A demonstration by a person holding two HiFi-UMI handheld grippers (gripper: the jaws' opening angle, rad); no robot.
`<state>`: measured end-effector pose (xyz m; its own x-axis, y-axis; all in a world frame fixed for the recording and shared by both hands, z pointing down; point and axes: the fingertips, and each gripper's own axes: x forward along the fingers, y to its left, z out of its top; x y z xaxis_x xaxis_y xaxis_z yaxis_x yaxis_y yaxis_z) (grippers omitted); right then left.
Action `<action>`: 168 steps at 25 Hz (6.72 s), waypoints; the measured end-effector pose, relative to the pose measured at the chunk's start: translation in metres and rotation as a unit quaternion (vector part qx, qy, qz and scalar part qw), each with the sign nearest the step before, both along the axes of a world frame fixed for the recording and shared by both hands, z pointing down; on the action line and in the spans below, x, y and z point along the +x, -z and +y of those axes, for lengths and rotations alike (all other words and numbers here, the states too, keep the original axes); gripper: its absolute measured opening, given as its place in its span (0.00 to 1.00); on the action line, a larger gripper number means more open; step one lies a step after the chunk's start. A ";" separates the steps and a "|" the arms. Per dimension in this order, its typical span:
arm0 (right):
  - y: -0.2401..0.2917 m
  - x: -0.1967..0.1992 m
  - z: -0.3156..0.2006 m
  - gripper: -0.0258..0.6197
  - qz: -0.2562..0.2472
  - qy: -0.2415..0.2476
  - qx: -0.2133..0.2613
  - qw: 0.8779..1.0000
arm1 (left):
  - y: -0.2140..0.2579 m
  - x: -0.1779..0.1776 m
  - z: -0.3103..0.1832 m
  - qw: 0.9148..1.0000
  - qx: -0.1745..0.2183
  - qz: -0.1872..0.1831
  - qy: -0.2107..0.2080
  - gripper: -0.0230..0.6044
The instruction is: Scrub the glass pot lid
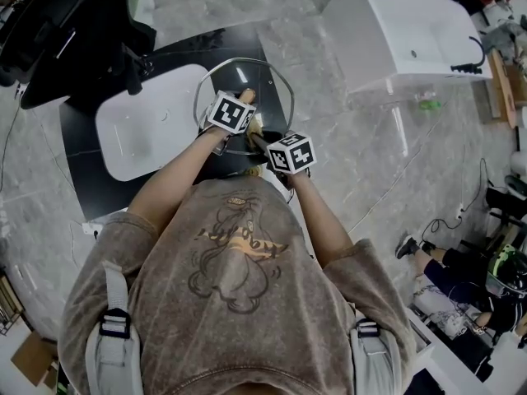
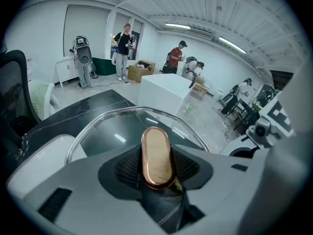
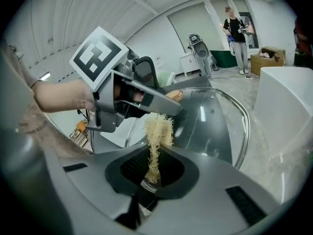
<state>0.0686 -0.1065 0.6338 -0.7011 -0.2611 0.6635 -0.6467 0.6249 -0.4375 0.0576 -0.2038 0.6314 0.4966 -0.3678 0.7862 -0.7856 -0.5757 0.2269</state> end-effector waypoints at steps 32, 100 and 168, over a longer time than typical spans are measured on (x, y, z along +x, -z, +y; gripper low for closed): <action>-0.004 -0.064 0.013 0.11 -0.041 0.001 -0.018 0.999 | -0.001 -0.002 -0.001 1.000 -0.003 0.001 0.017 0.33; -0.010 0.073 -0.011 0.11 -0.018 -0.105 -0.036 0.994 | 0.000 -0.001 0.000 1.000 0.003 0.006 0.006 0.33; -0.012 0.036 -0.215 0.11 0.135 -0.005 -0.043 0.990 | 0.002 0.003 -0.007 1.000 0.018 0.019 0.013 0.33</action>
<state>0.1051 -0.3215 0.6457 -0.4924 -0.2005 0.8470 -0.7531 0.5859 -0.2991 0.0603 -0.2109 0.6296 0.5159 -0.4091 0.7526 -0.7913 -0.5642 0.2358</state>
